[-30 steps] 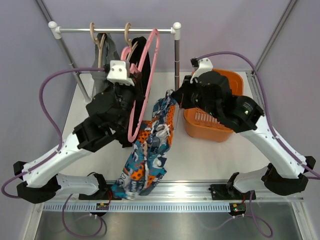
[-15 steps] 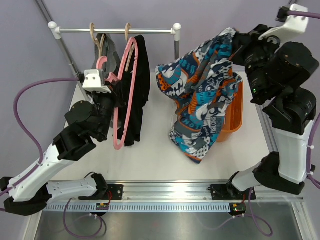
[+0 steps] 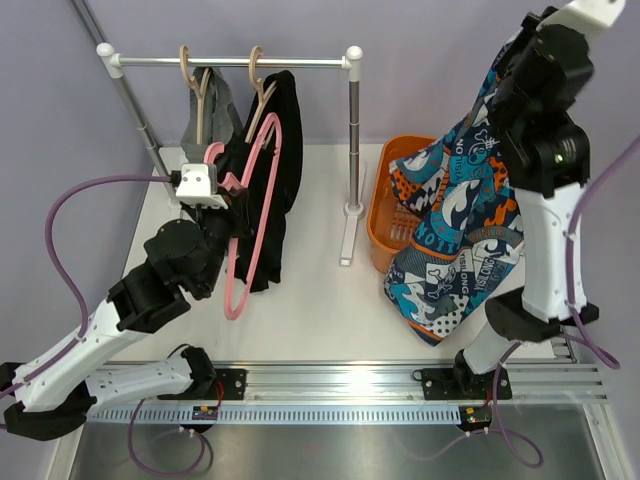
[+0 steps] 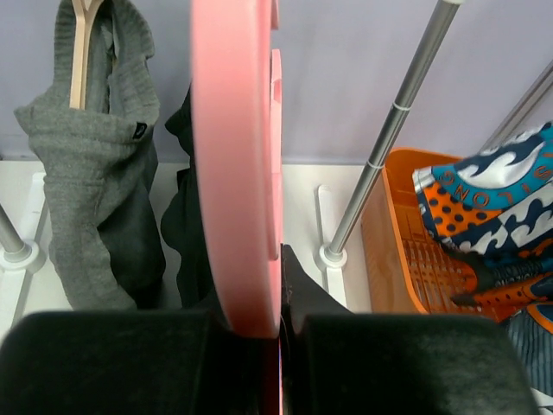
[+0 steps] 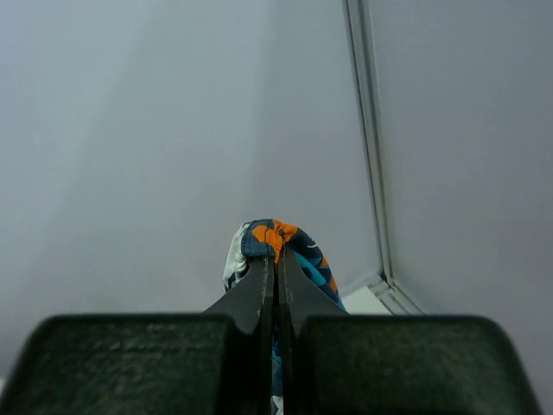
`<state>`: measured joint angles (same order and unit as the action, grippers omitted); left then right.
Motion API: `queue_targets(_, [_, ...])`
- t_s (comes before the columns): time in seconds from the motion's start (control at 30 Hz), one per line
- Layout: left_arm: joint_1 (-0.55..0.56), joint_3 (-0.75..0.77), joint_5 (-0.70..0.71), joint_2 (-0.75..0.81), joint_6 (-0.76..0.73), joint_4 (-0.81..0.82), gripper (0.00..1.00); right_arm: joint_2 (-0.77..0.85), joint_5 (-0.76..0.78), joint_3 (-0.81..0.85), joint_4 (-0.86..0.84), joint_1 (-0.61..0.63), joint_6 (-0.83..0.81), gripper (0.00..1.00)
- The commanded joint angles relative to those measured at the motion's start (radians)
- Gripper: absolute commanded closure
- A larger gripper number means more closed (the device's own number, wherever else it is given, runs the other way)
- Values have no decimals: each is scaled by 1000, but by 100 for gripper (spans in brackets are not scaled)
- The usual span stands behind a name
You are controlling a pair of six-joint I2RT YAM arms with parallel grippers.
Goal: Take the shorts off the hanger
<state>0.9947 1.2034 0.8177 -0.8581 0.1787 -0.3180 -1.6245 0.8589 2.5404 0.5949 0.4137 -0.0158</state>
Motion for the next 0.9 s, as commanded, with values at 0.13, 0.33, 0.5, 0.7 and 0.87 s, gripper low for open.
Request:
queue_targets(0.13, [-1,-24,-41,30,62,14,100,-224,-482,-28,351,-273,381,100])
queue_targets(0.33, [-1,-48,-49,27,71,11,100,-210,-635,-361,263,-247,392,100])
queue_targets(0.5, [-1,-83,-68,33,87,22,100,-91,-662,-632,177,-224,428,100])
queue_targets(0.7, [-1,-96,-94,40,99,8,100,75,-583,-887,115,-225,447,60])
queue_targets(0.87, [-1,-120,-101,63,111,3,100,256,-506,-974,108,-225,456,17])
